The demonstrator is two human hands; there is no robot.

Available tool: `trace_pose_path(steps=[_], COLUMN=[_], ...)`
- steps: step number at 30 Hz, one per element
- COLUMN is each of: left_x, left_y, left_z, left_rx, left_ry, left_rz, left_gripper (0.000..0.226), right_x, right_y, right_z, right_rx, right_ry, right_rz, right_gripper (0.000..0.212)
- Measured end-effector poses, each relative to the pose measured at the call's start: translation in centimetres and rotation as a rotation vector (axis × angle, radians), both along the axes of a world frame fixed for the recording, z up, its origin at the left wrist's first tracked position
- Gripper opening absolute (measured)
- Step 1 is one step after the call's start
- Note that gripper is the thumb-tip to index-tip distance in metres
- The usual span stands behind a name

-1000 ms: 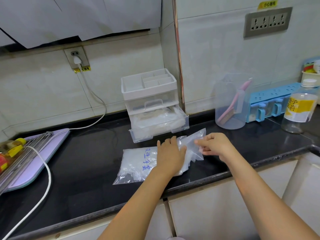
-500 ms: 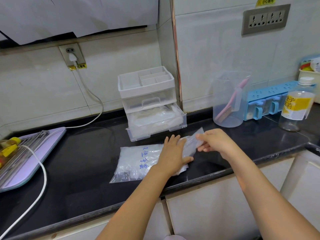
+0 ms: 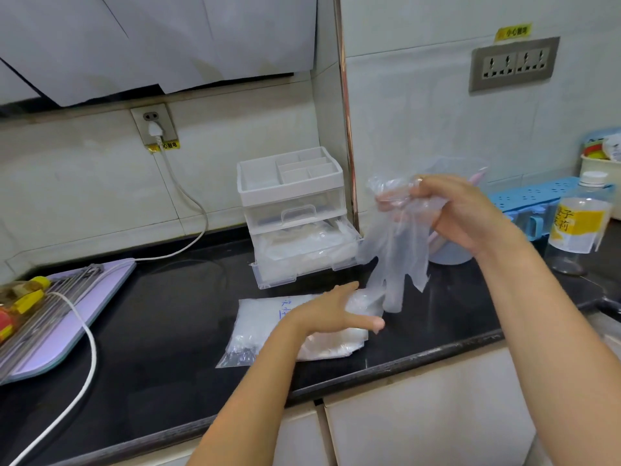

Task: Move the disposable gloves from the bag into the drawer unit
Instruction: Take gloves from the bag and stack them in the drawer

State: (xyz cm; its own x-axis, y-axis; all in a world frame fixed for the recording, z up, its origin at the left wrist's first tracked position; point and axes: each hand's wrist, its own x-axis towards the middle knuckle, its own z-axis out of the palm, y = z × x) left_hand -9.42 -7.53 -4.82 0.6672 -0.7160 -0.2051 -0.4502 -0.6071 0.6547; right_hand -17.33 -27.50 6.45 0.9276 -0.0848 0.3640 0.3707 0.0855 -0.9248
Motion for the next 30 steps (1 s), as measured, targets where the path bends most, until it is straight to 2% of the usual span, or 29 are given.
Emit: trace_pose_path(steps=[2,4,5,7,9,12,14,15,17,19,22,27,30], left_x=[0.2,0.1,0.1,-0.3,-0.9,-1.0,-0.6,-0.2,0.5,1.1,2.3,5.1,6.9], left_y=[1.9,3.0,3.2,3.1,2.6,2.4,2.9,3.5,4.6,5.6,6.4,7.2,7.5], left_z=[2.2,4.2,5.0,6.1,6.9,7.1,6.9,6.8,6.9,7.3,8.3,10.9,12.3], left_rx=[-0.213,-0.425,-0.499,-0.604,-0.648,-0.670,-0.671,-0.665,-0.645,-0.601,-0.537,-0.366,-0.384], left_ry=[0.180,0.180,0.151,0.101,0.078,0.059,0.048,0.056,0.069,0.049,0.018,-0.170,-0.212], left_rz=[-0.090,-0.073,-0.054,-0.088,-0.116,0.038,0.116,0.138,0.155,0.158,0.168,0.246,0.269], left_gripper=[0.114,0.129,0.128,0.113,0.088,0.044,0.012,0.006,0.016,0.024,0.015,0.017,0.024], right_x=[-0.1,0.0,0.2,0.7,1.3,2.0,2.4,2.6,3.2,4.1,5.5,9.5,12.1], right_y=[-0.2,-0.1,0.0,0.5,1.1,1.5,0.9,0.4,-0.7,-1.4,-0.2,2.2,2.8], right_z=[1.1,2.0,2.4,3.1,3.8,4.8,5.3,5.5,5.4,5.0,4.8,5.9,6.3], right_rx=[-0.085,-0.195,-0.250,-0.344,-0.401,-0.441,-0.504,-0.554,-0.643,-0.742,-0.869,-0.864,-0.858], right_ry=[-0.004,0.010,0.013,0.022,0.033,0.061,0.102,0.127,0.198,0.248,0.283,0.247,0.244], right_rz=[0.156,0.314,0.387,0.478,0.523,0.549,0.470,0.403,0.274,0.207,0.169,-0.001,-0.048], right_gripper=[0.034,0.035,0.035,0.036,0.037,0.033,0.024,0.021,0.014,0.018,0.019,0.017,0.010])
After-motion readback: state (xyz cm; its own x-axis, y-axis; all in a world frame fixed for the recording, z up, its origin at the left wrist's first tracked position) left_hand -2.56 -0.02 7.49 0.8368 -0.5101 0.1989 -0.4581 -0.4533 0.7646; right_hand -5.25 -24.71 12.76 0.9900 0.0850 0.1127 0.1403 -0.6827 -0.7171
